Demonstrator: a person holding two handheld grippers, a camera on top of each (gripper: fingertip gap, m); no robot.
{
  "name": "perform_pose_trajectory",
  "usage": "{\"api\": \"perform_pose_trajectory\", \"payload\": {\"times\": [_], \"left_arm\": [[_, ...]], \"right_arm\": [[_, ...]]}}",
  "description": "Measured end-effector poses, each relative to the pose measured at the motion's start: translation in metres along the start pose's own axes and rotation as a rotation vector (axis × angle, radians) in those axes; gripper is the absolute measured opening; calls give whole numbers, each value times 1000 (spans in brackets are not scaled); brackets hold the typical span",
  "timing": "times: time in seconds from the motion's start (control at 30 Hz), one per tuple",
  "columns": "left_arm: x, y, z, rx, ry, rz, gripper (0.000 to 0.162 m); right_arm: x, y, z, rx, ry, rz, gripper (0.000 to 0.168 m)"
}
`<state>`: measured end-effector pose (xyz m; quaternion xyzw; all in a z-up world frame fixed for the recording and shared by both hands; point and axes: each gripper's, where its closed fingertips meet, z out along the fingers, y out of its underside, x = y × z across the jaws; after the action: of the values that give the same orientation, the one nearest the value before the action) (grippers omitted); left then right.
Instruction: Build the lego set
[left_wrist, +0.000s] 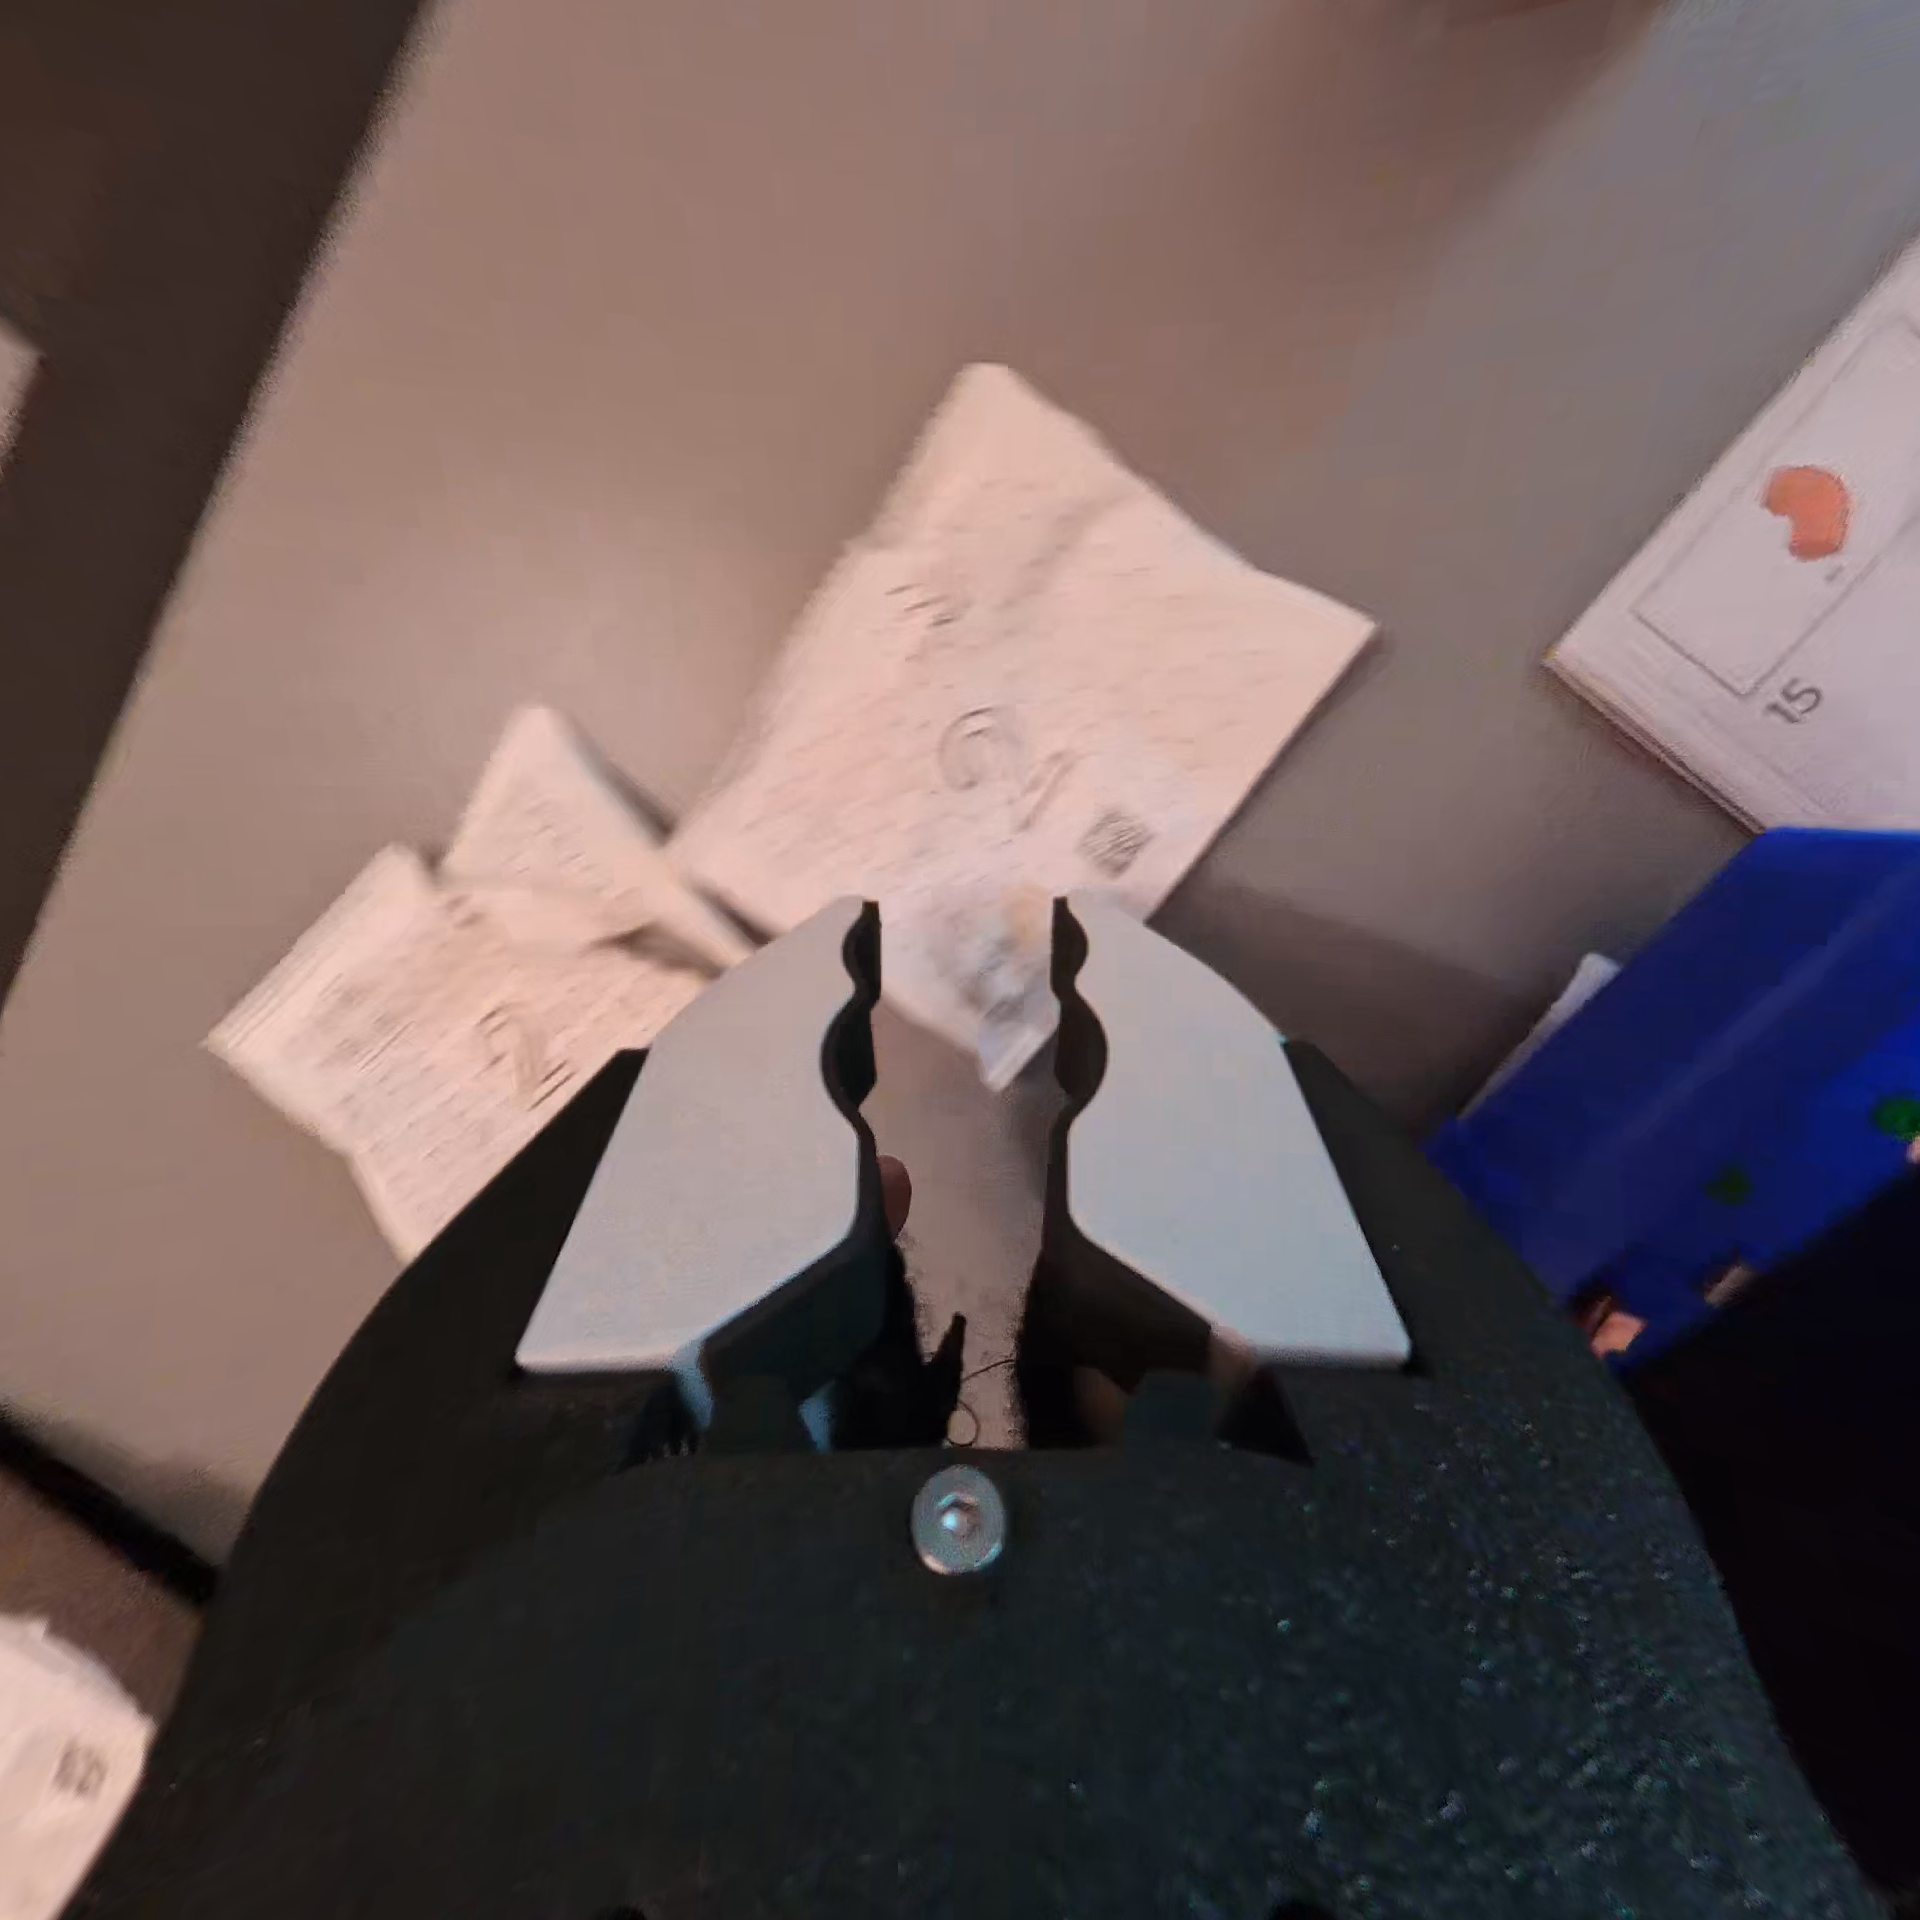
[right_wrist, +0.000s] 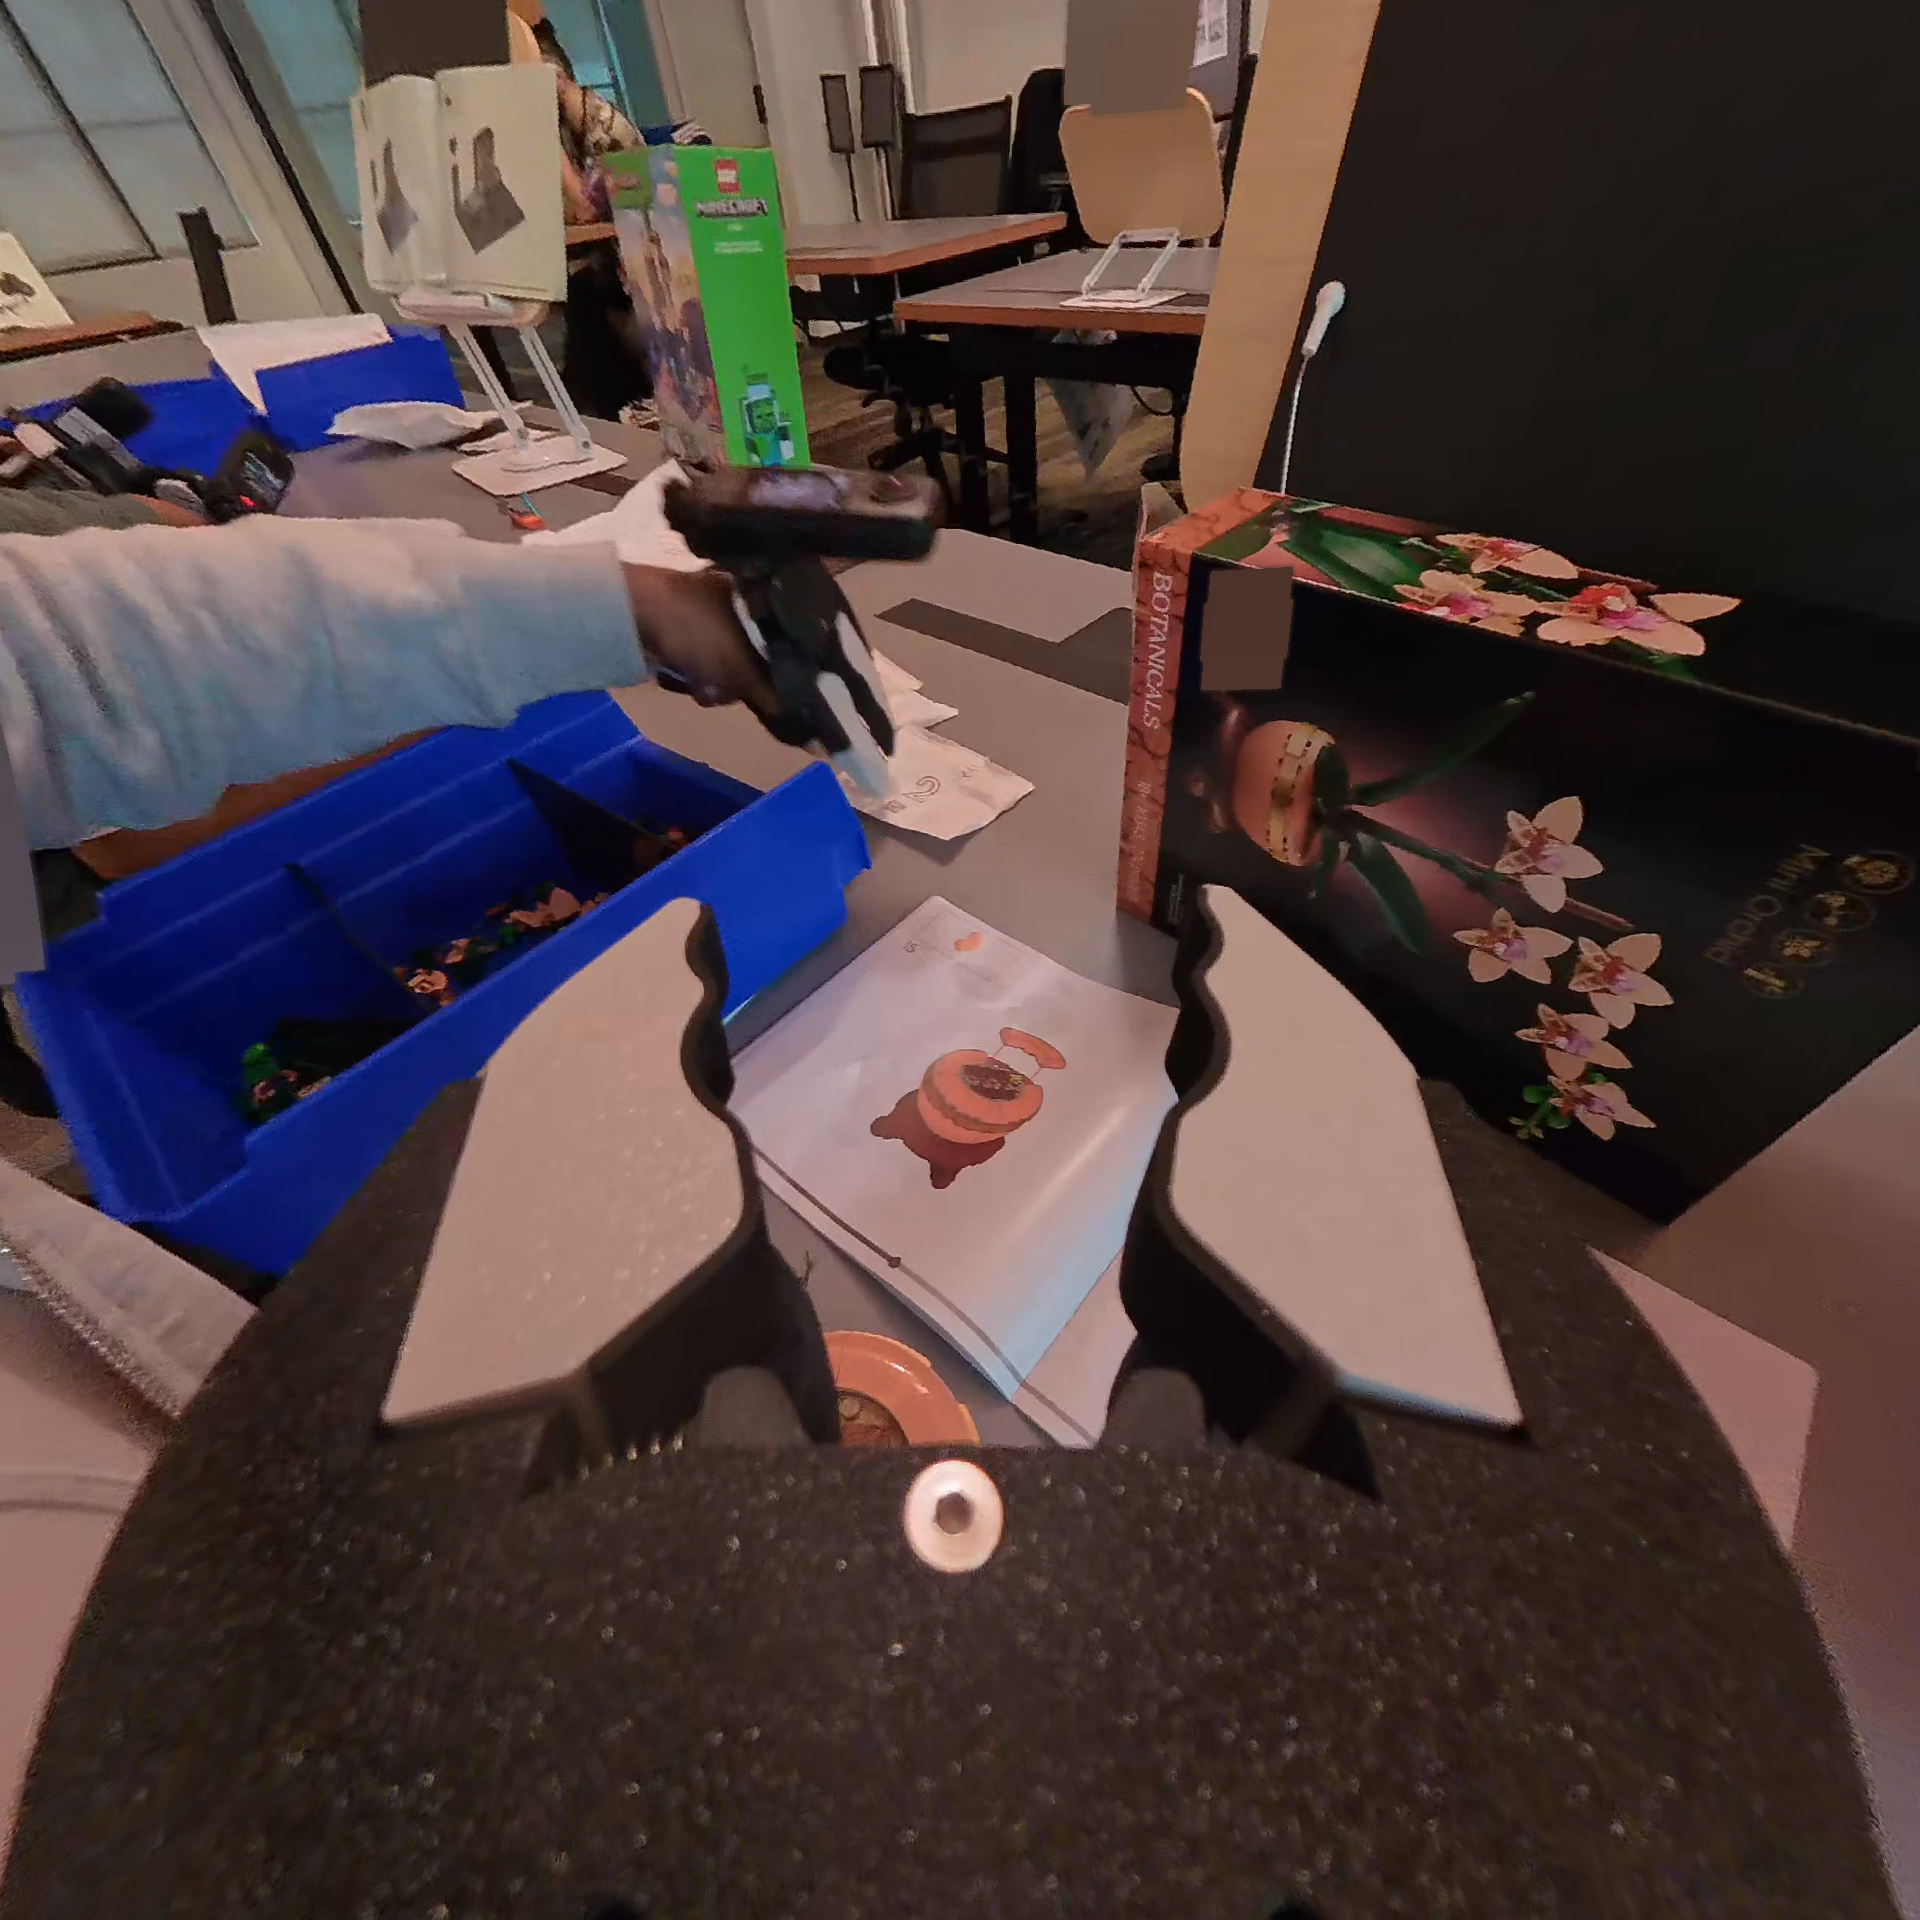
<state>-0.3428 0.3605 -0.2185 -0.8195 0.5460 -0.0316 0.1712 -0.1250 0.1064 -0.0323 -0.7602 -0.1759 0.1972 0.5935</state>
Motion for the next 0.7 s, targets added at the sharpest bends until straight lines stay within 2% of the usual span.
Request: {"api": "perform_pose_trajectory", "payload": {"times": [0.07,0.1,0.17,0.23,0.33,0.43,0.5,0.6,0.7], "left_arm": [[5,-6,18,-58,-28,48,33],[5,-15,23,-36,-32,35,27],[1,-31,29,-4,-30,-32,27],[-9,-37,23,11,-70,-24,30],[-38,-41,-4,89,-151,-55,29],[-91,-25,-17,123,-285,-119,24],[-103,3,-3,54,-243,-220,22],[-81,42,18,-97,-110,-293,16],[-49,48,13,-92,-55,-318,7]], "right_arm": [[0,0,-3,-1,8,-14,83],[1,1,-6,-3,26,-31,83],[6,3,-12,-10,62,-60,83],[11,6,-22,-19,86,-69,84],[21,7,-37,8,115,-50,81],[28,12,-44,21,109,4,79],[28,14,-47,21,98,12,80],[30,16,-53,32,115,-30,79],[32,14,-61,82,117,-75,76]]}}
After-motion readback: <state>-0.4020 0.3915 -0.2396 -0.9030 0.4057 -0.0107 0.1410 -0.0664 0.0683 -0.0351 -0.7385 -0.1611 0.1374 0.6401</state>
